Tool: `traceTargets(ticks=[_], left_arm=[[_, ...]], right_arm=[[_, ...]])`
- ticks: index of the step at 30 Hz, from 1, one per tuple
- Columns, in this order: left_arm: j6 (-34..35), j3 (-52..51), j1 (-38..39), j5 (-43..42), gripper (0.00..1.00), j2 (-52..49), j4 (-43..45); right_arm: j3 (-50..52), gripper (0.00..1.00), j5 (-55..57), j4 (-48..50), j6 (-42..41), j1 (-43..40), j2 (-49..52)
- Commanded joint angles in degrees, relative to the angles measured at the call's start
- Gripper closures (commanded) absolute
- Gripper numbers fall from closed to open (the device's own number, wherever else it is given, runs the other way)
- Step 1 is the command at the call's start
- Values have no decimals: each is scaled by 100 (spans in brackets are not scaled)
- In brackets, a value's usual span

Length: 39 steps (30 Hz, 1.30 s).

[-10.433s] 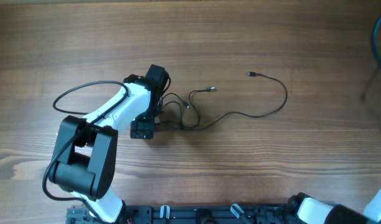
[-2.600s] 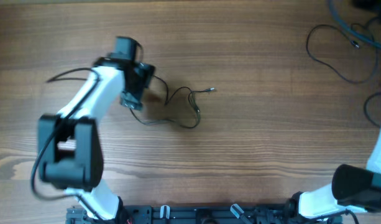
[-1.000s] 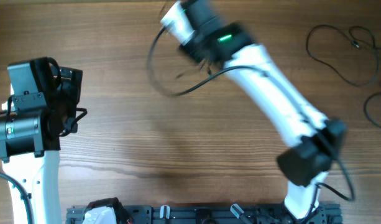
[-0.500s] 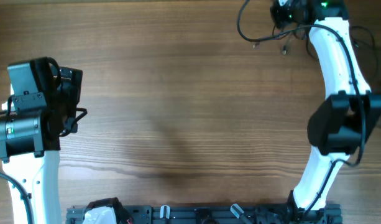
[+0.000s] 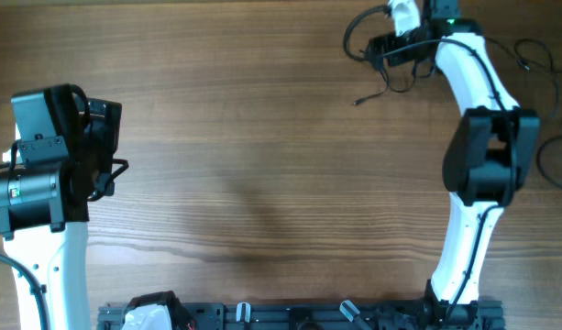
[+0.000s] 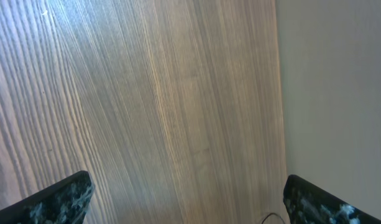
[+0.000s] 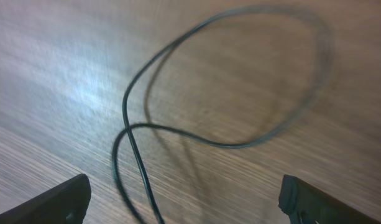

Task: Untangle cables
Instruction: 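Release the cable at the top right corner and withdraw the right arm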

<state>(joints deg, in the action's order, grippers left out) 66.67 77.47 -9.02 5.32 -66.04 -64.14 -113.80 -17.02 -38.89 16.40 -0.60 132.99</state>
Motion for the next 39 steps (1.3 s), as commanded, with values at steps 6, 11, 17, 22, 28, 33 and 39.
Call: traceTargets(ticks=[6, 11, 17, 22, 28, 33, 39], left_arm=[[-68, 7, -26, 122, 0, 13, -2], [-68, 7, -26, 122, 0, 13, -2], [-68, 7, -26, 122, 0, 13, -2], [-68, 7, -26, 122, 0, 13, -2], [-68, 7, -26, 122, 0, 13, -2], [-68, 7, -26, 122, 0, 13, -2], [-68, 7, -26, 122, 0, 13, -2]], right_arm=[[-256, 0, 1106, -767, -487, -90, -3064], [-256, 0, 1032, -1930, -446, -90, -3915], [-190, 0, 579, -3082, -461, -87, -4819], [127, 0, 614, -3480, -588, -87, -6078], [2041, 0, 1001, -3215, -595, -87, -8513], [3617, 0, 999, -2614, -1248, -87, -10675], [4439, 0, 938, -2610, -1257, -87, -11484]])
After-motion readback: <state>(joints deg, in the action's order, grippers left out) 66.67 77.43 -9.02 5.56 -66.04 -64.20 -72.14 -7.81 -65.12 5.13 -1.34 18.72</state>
